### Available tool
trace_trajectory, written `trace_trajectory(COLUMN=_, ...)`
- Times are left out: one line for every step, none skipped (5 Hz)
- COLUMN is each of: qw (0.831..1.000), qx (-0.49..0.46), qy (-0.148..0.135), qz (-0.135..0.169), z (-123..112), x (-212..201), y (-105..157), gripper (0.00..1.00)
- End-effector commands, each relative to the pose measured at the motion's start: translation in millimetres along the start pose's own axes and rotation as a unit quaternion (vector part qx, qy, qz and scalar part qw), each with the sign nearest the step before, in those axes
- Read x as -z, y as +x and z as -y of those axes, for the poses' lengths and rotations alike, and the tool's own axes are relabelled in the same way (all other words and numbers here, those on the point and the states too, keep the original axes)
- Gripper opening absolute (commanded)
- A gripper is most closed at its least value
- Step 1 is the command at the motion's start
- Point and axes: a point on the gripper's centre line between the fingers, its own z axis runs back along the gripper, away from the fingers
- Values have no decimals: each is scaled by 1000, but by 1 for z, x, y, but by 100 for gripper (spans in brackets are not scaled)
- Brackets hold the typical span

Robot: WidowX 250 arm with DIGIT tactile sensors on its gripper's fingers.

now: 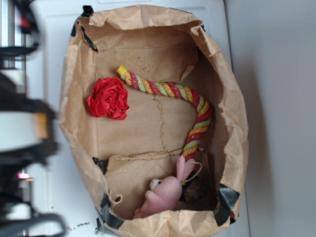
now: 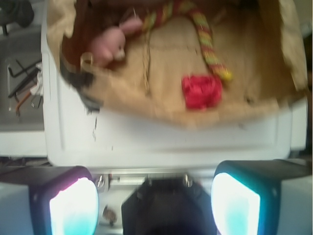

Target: Grab the multicolored rope.

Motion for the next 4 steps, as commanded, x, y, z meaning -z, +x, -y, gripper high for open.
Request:
trace_trajectory(qw=998, qx=41, qy=0, qz=47, z=-10, x=9, y=44, gripper=100)
trace_trajectory(qw=996, qx=57, qy=2, qz=66, z=-24, x=19, y=64, gripper=100)
trace_trajectory(qw=992, qx=95, qy=0, qz=84, z=-33, x=37, y=82, gripper=100)
trace_trajectory(qw=987, qx=125, qy=-9, qz=96, z=-40, x=55, y=91, gripper=100)
